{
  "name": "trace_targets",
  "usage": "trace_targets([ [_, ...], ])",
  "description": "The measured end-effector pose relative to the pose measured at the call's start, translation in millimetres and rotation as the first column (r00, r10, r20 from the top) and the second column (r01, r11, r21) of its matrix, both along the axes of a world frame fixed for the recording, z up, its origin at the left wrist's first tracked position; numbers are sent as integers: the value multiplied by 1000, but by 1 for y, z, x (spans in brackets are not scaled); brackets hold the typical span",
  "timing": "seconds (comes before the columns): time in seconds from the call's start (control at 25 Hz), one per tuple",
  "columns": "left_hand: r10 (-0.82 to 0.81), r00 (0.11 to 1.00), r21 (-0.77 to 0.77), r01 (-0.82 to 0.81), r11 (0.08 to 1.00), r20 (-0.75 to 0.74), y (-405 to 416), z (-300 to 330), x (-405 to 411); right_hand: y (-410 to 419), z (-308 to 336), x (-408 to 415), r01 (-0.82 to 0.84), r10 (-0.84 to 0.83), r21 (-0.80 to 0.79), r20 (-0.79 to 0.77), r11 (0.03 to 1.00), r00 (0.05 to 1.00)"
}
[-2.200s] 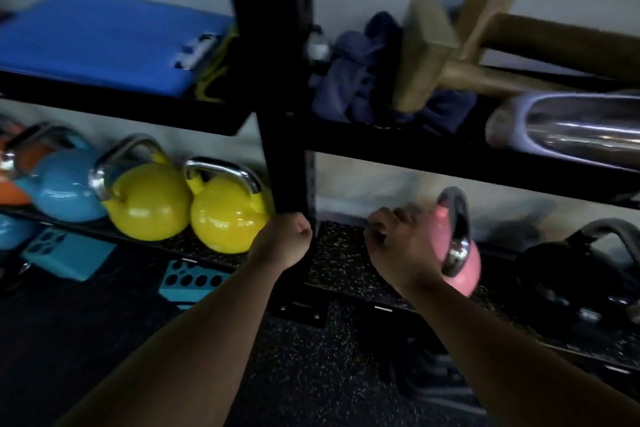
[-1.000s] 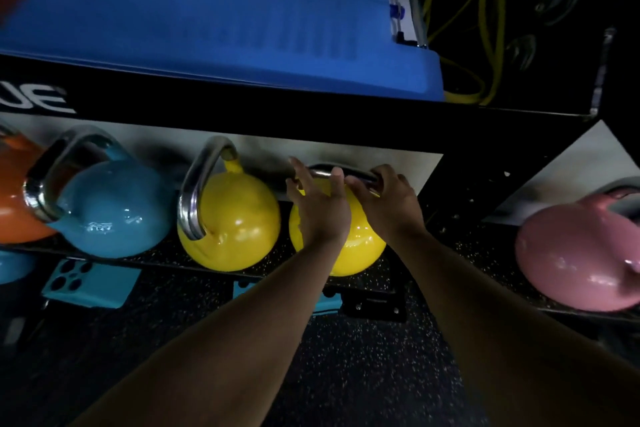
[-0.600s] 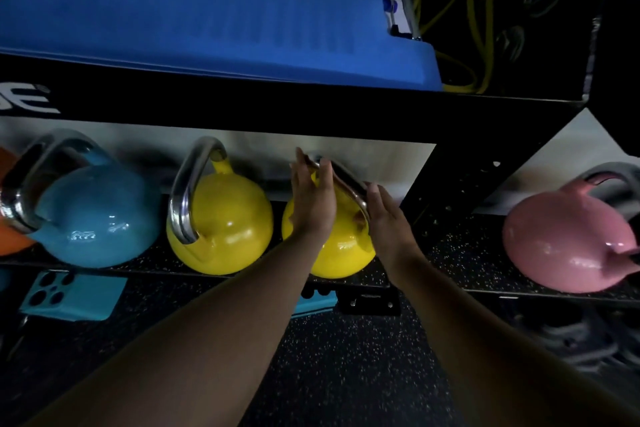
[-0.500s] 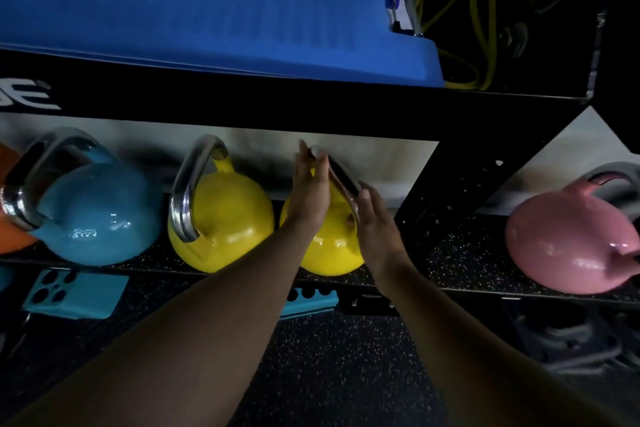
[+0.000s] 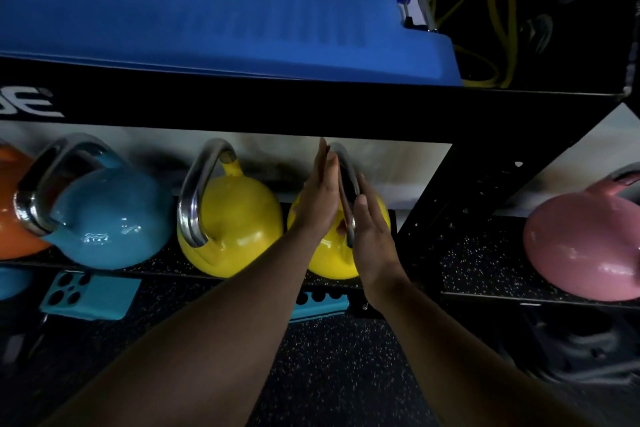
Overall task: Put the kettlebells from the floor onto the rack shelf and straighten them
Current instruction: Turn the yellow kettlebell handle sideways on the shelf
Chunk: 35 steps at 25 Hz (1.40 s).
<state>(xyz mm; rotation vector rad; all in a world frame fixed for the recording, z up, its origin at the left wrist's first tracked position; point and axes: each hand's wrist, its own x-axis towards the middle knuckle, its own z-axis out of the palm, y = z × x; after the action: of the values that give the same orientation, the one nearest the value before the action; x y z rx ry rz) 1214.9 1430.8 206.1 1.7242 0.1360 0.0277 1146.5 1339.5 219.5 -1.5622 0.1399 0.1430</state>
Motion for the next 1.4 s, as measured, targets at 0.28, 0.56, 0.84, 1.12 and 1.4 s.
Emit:
trace_targets([
  [0.28,-99,994,7,100,995,-47,8,4,11,8,0,-4,-3,3,44,-15,999,1000],
  [0.56,-70,986,19,74,997,-151,7,7,5,-2,-5,-1,-65,66,46,-29,997,997],
  [0.84,-48,990,55,56,997,-133,5,5,5,-13,-10,7,-131,131,2,-11,991,991],
  [1.12,-76,990,36,81,996,-122,7,3,5,-11,-10,8,-119,119,-32,9,992,993],
  [1.4,-91,993,51,95,994,-72,7,0,7,-10,-13,11,-119,122,-88,31,989,992],
])
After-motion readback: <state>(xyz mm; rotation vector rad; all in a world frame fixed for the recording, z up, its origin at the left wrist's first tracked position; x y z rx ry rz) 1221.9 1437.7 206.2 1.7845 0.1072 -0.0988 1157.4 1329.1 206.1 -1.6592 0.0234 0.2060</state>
